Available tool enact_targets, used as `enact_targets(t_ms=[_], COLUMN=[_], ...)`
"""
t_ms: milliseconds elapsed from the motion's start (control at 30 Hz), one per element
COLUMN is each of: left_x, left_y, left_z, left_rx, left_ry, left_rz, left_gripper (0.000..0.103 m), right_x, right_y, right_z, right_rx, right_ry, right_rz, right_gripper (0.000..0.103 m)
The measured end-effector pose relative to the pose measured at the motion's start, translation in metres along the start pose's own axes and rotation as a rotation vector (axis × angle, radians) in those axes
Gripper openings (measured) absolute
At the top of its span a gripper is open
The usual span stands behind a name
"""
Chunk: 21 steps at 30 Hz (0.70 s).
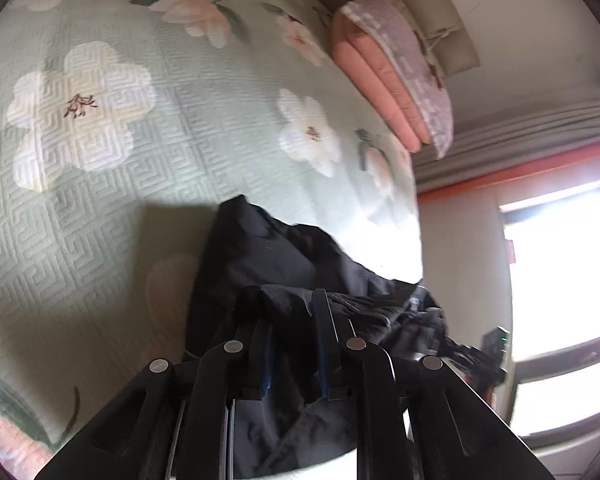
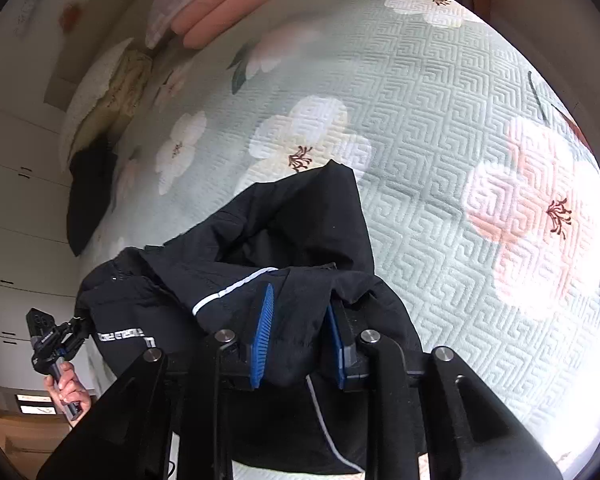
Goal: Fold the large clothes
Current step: 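Lift the hem and fold the jacket over toward the collar, then release, then smooth the folded jacket bundle with both open grippers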
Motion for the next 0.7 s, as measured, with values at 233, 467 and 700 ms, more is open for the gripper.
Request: enact_targets(t_ms=[233,467,700], left_x=[0.012,0.009,0.011], left_y=[0.046,0.101,0.150], left_z=[-0.016,-0.011,-0.028], left_rx=[0.009,0.054,-0.148], left_ry=[-0.048,0.017,-0.093], left_rz=[0.053,0.003,-0.147], left_gripper=[0.020,0.034,0.074], right_x=[-0.006,0.029,0.071], right_y=[0.050,0.017,-0.038], right_z=[0.041,0.113,0.145], right_rx=[0.130,0.178,0.201], right_ry=[0.192,0.482,0.665], right_rz=[-0.092,-0.040,0.055], right_gripper=[0.062,0.065,0.065])
Point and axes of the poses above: each gripper's, at about its wrist camera, not at the fingertips, and y roughly against the way its jaws point, z to its left, x to its underside, the point moved 8 cm from there along -y, roughly the way its jaws point, and after that the axes turned 12 degrees about -x, right-handed, at the moved point
